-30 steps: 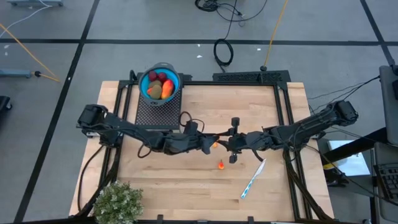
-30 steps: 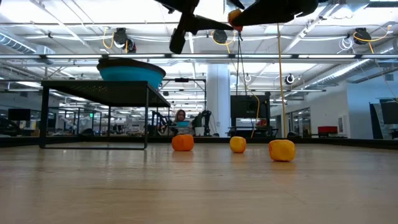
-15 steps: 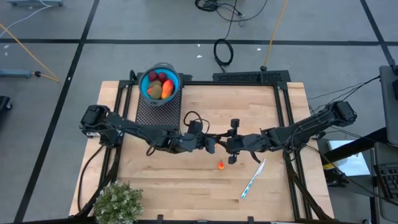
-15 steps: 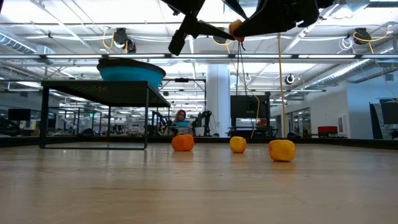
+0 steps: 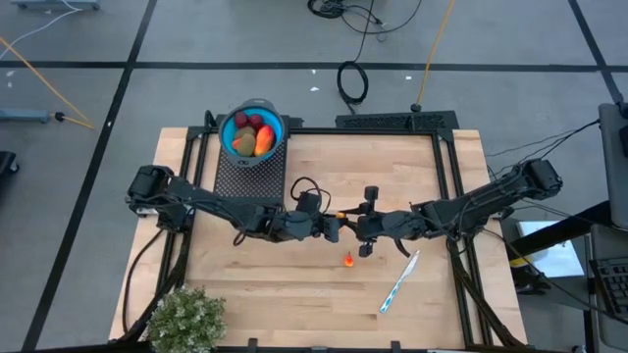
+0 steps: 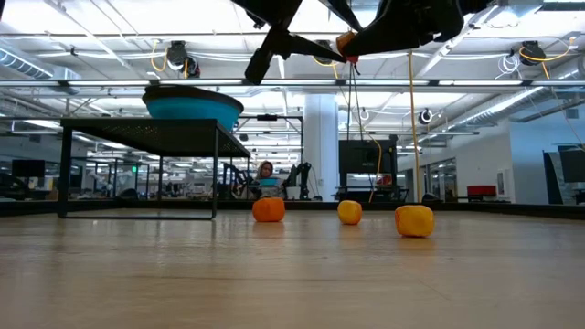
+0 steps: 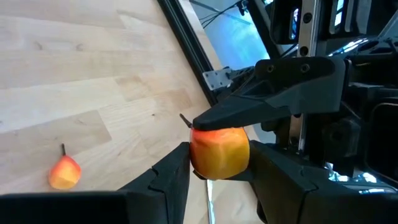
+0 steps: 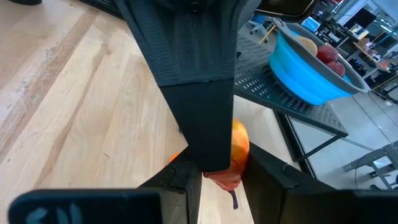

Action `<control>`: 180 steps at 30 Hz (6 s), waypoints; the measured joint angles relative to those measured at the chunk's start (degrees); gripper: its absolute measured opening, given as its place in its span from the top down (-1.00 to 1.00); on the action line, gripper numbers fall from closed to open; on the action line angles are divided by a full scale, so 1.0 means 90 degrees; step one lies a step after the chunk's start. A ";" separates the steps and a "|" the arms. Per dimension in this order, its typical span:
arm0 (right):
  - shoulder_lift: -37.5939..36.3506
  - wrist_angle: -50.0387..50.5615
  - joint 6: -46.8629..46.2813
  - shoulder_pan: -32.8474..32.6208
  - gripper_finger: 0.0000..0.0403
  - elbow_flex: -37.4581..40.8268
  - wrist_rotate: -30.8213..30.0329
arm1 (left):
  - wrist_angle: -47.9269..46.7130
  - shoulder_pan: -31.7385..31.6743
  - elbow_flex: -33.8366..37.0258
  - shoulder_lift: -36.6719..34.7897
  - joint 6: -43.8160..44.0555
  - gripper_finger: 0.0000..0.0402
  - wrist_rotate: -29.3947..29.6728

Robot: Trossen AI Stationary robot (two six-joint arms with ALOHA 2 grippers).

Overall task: Pick & Place Fruit
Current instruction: Put the right peach into the blue strainer bowl on the shelf, then put the orange into the blue strainer bowl on the shelf

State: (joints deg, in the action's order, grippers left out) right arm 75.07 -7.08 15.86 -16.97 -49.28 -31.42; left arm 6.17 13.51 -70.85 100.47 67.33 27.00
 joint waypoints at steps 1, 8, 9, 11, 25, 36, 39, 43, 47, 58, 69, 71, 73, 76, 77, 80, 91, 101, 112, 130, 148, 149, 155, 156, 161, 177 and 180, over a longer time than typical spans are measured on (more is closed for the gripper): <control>-0.0002 0.0008 -0.0004 0.0000 0.56 0.0000 -0.0005 | 0.0023 -0.0010 0.0000 0.0000 -0.0018 0.19 0.0000; -0.0002 0.0079 -0.0019 0.0005 0.56 -0.0002 -0.0024 | 0.0090 -0.0084 0.0000 0.0000 -0.0084 0.19 0.0000; -0.0002 0.0096 -0.0019 0.0005 0.56 -0.0002 -0.0024 | 0.0090 -0.0089 0.0000 0.0000 -0.0083 0.20 -0.0002; -0.0002 0.0121 -0.0019 0.0005 0.56 -0.0002 -0.0024 | 0.0088 -0.0112 0.0002 0.0000 -0.0066 0.25 -0.0007; -0.0019 0.0433 -0.0065 -0.0011 0.27 -0.0010 0.0482 | 0.0063 -0.0126 0.0010 0.0002 -0.0287 0.68 -0.0033; -0.0390 0.2160 -0.1127 -0.0041 -0.05 -0.0005 0.0505 | -0.1188 -0.0185 0.0010 -0.0666 -0.0513 0.70 0.0230; -0.0528 0.2530 -0.1483 -0.0034 -0.05 -0.0005 0.0499 | -0.1585 -0.0242 0.0008 -0.1009 -0.0808 0.70 0.0348; -0.0668 0.2813 -0.1678 -0.0032 0.06 -0.0004 0.0505 | -0.2421 -0.0403 0.0007 -0.1565 -0.1224 0.71 0.0585; -0.0797 0.2884 -0.1790 0.0017 0.31 -0.0001 0.0523 | -0.3245 -0.0601 0.0007 -0.2221 -0.1685 0.71 0.0801; -0.1186 0.2767 -0.1886 0.0313 0.97 0.0000 0.1003 | -0.5338 -0.1452 0.0008 -0.3592 -0.2453 0.71 0.1215; -0.1685 0.2778 -0.2018 0.0729 0.99 0.0000 0.2066 | -0.6870 -0.2611 0.0005 -0.3704 -0.3274 0.71 0.1188; -0.1790 0.2770 -0.2013 0.0773 1.00 0.0000 0.2309 | -0.7181 -0.2878 0.0005 -0.3757 -0.3394 0.71 0.1111; -0.1882 0.2772 -0.2014 0.0801 0.99 0.0000 0.2365 | -0.7405 -0.3173 0.0005 -0.3802 -0.3538 0.71 0.0885; -0.2017 0.2818 -0.2021 0.0801 1.00 0.0000 0.2354 | -0.7616 -0.3615 0.0005 -0.3795 -0.3763 0.71 0.0498; -0.2056 0.2816 -0.2020 0.0801 1.00 0.0000 0.2350 | -0.7683 -0.3763 0.0005 -0.3793 -0.3825 0.71 0.0408; -0.2150 0.2821 -0.2020 0.0801 0.99 0.0000 0.2349 | -0.7732 -0.4228 0.0007 -0.3803 -0.4111 0.71 0.0110; -0.2212 0.2822 -0.2023 0.0799 1.00 0.0000 0.2341 | -0.7722 -0.5235 0.0007 -0.3789 -0.4656 0.65 -0.1053; -0.2211 0.2821 -0.2018 0.0799 0.99 0.0000 0.2336 | -0.7712 -0.5259 0.0007 -0.3789 -0.4796 0.64 -0.1163; -0.2210 0.2821 -0.1977 0.0806 1.00 0.0000 0.2334 | -0.7698 -0.5257 0.0010 -0.3487 -0.5001 0.46 -0.1313; -0.2210 0.2810 -0.1976 0.0806 0.99 0.0000 0.2336 | -0.7652 -0.5196 0.0012 -0.4450 -0.3894 0.03 -0.1859; -0.1860 0.2195 -0.1217 0.0789 1.00 -0.0002 0.3745 | -0.6877 -0.2824 0.0015 -0.6087 -0.4534 0.58 -0.1823; -0.1776 0.2116 -0.1124 0.0789 1.00 -0.0002 0.3848 | -0.6836 -0.2728 0.0047 -0.6119 -0.4584 0.63 -0.1812; -0.1148 0.1526 -0.0647 0.0789 1.00 -0.0002 0.4023 | -0.6194 -0.2226 0.0691 -0.6442 -0.4715 0.93 -0.1735; -0.1044 0.1499 -0.0633 0.0789 1.00 -0.0002 0.4020 | -0.6031 -0.2158 0.0852 -0.6534 -0.4744 0.96 -0.1715; -0.0626 0.1319 -0.0615 0.0824 1.00 -0.0002 0.4006 | -0.5119 -0.1916 0.1675 -0.7106 -0.4799 0.94 -0.1704; 0.0789 0.0246 -0.0509 0.1944 1.00 -0.0693 0.4218 | -0.4637 -0.1776 0.3149 -0.9039 -0.5330 0.99 -0.1647; 0.1176 0.0233 -0.0464 0.2148 1.00 -0.1115 0.4514 | -0.4380 -0.1776 0.3415 -0.9388 -0.5564 0.96 -0.1672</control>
State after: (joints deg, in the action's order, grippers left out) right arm 85.65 -4.99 11.68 2.36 -59.32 9.21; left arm -33.25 -2.48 -40.12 15.98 17.26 11.96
